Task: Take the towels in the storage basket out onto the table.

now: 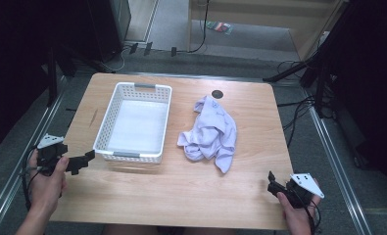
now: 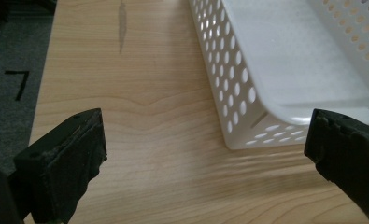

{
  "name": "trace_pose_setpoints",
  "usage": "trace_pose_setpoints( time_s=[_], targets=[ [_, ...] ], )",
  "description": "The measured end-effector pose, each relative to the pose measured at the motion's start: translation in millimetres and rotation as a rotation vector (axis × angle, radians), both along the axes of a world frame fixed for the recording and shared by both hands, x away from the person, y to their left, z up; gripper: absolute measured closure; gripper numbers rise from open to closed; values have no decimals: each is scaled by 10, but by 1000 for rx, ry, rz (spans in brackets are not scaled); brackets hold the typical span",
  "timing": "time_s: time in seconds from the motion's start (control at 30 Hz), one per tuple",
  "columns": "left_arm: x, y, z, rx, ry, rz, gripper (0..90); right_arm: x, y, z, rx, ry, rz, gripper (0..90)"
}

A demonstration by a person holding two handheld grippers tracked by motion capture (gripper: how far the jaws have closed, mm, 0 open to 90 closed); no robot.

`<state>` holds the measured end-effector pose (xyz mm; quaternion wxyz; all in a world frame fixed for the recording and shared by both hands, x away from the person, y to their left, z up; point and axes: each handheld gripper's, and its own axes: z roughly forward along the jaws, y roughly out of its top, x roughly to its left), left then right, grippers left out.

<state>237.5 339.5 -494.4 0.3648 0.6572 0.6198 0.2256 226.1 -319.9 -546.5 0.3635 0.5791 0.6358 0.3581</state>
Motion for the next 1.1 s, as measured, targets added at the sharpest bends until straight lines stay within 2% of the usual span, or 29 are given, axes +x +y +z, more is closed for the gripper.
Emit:
trace_pose_setpoints(
  time_s=[0.1,0.2,0.37,0.47,0.53,0.63,0.73,0.93,1.1],
  targets=[
    [-103,49,-108,-20,-43,26,0,-3,0,0,1,-1,-2,123],
    [-136,74,-163,-20,-49,24,0,-2,0,1,2,0,-2,123],
    [-218,118,-347,-20,-70,49,0,-3,0,0,3,-2,-1,123],
    [-275,137,-442,-43,-98,65,0,-4,1,0,4,-3,-1,123],
    [-295,131,-491,-32,-109,69,0,-3,0,0,1,-2,-2,124],
    [-302,126,-482,-24,-117,71,0,-2,1,-1,-3,-6,3,124],
    [-281,118,-536,-24,-94,87,0,-5,3,-1,-5,-5,2,124],
    [-300,118,-546,-47,-109,98,1,-16,18,-2,-13,-2,11,124],
    [-302,108,-544,-35,-112,97,1,-18,15,-2,-9,-3,8,124]
  ],
)
